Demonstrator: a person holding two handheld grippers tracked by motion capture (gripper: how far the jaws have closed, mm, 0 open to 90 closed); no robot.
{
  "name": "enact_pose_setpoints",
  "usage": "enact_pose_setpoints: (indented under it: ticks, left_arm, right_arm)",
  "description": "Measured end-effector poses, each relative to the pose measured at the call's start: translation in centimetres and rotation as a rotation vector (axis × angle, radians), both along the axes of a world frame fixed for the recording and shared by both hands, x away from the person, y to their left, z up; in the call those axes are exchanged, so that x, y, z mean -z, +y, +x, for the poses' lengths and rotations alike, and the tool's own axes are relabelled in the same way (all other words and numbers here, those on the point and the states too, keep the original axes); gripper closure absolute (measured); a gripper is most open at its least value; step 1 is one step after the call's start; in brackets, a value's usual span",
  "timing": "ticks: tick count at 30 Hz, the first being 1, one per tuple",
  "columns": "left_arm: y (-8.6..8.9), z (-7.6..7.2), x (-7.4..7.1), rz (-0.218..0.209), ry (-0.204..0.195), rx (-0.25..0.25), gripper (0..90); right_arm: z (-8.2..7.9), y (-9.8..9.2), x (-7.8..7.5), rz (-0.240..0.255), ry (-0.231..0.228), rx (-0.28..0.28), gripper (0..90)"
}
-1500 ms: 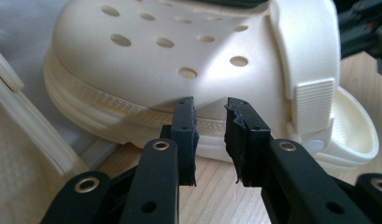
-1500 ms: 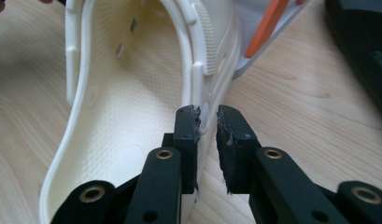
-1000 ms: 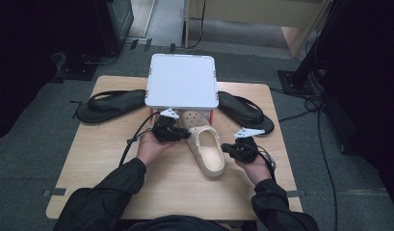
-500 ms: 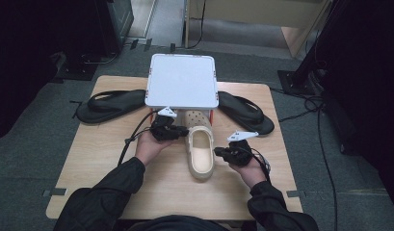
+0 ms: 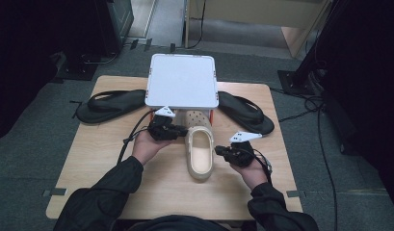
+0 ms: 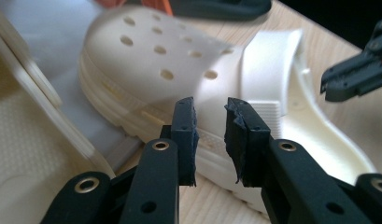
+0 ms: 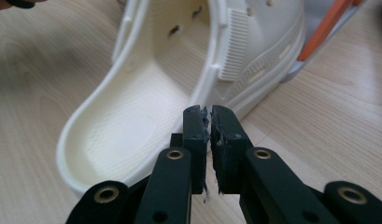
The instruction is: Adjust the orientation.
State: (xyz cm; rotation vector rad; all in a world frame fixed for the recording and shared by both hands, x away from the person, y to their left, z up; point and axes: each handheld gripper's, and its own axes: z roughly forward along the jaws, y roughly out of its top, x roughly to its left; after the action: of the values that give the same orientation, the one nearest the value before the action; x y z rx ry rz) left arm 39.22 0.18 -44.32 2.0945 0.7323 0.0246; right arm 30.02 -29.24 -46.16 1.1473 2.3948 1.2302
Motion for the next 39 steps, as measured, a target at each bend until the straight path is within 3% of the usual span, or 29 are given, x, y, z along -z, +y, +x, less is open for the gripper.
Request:
enact_pose_setpoints:
  ticks: [9, 12, 16, 20, 25, 27, 34, 39]
  left_arm:
    - [2.0, -0.3, -2.1, -0.056, 0.023, 0.001, 74.2]
    - [2.2, -0.4, -2.8, -0.038, 0.017, 0.004, 74.2]
    - [2.7, -0.2, -3.6, -0.053, 0.014, 0.003, 74.2]
    - [3.3, 0.1, -4.3, -0.062, 0.027, 0.001, 74.0]
    - [3.7, 0.4, -5.2, -0.069, 0.013, 0.001, 74.2]
    - [4.0, 0.7, -5.6, -0.096, 0.012, -0.007, 74.4]
    - [4.7, 1.7, -7.5, -0.117, -0.017, -0.035, 74.7]
    - [4.6, 2.9, -8.6, -0.132, -0.02, -0.051, 74.7]
  right_arm:
    - [-2.6, 0.7, 0.0, 0.0, -0.028, -0.1, 82.8]
    - [-3.7, 1.0, 0.2, -0.005, -0.043, -0.141, 82.5]
    - [-4.7, 1.3, 0.5, -0.006, -0.036, -0.173, 82.5]
    - [-5.2, 1.6, 0.9, -0.007, -0.019, -0.192, 82.5]
    - [-5.6, 2.0, 1.6, -0.013, 0.013, -0.221, 82.7]
    - [-5.6, 2.1, 1.7, -0.022, 0.02, -0.225, 82.7]
    - [-5.6, 2.7, 2.3, -0.04, 0.014, -0.277, 83.3]
    - [-5.9, 3.5, 3.0, -0.088, 0.033, -0.336, 83.0]
